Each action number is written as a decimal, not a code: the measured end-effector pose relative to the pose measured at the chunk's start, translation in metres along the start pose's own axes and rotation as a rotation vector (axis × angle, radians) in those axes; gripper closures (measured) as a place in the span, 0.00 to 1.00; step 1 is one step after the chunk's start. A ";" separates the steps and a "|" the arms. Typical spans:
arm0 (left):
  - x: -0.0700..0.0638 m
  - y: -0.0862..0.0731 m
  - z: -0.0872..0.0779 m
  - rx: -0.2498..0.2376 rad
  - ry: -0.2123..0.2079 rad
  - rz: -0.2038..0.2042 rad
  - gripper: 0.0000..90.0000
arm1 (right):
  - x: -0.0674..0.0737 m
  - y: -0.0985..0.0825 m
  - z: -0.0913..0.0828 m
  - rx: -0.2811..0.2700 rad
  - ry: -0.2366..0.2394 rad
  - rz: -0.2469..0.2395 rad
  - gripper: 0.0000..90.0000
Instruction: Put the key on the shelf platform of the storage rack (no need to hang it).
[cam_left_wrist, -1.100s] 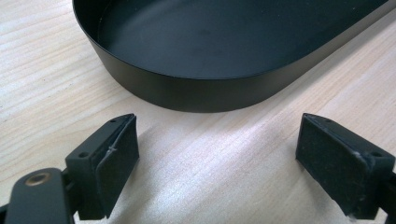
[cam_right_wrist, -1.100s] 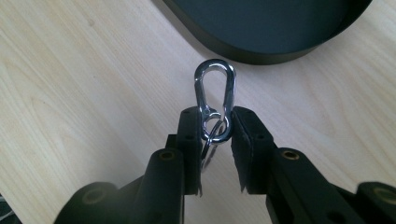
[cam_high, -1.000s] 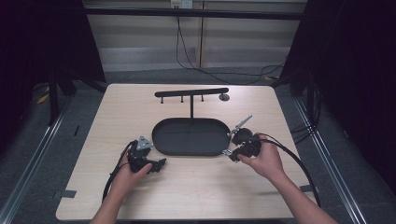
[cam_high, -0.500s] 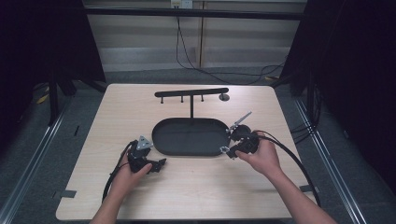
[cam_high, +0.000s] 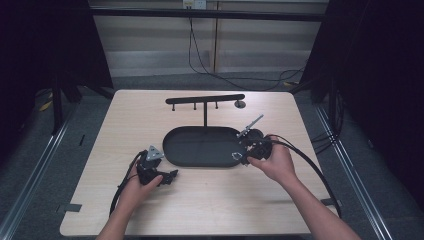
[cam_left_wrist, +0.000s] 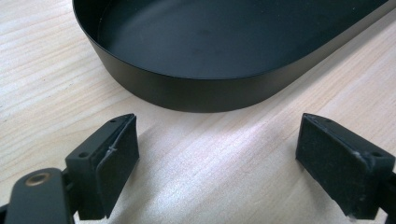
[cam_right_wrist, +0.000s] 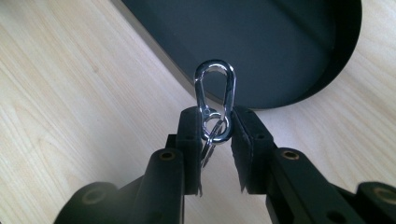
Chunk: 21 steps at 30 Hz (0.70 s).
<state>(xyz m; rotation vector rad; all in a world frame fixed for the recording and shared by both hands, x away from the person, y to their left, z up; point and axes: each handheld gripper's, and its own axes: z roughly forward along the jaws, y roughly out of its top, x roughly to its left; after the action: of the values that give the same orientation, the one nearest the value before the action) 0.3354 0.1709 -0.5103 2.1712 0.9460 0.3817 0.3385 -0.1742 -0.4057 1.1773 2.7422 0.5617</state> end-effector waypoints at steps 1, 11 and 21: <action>0.000 0.000 0.000 0.000 0.000 0.000 0.14 | 0.000 0.000 0.000 0.000 0.000 0.000 0.82; 0.000 0.000 0.000 0.000 0.000 0.001 0.14 | -0.005 0.009 0.004 0.004 -0.019 0.008 0.82; 0.000 0.000 0.000 0.000 0.000 0.000 0.14 | -0.012 0.014 0.008 -0.007 -0.021 0.037 0.82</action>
<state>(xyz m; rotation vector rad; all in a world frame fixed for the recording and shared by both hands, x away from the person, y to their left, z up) 0.3354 0.1709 -0.5102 2.1713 0.9459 0.3819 0.3586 -0.1718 -0.4090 1.2275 2.7035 0.5592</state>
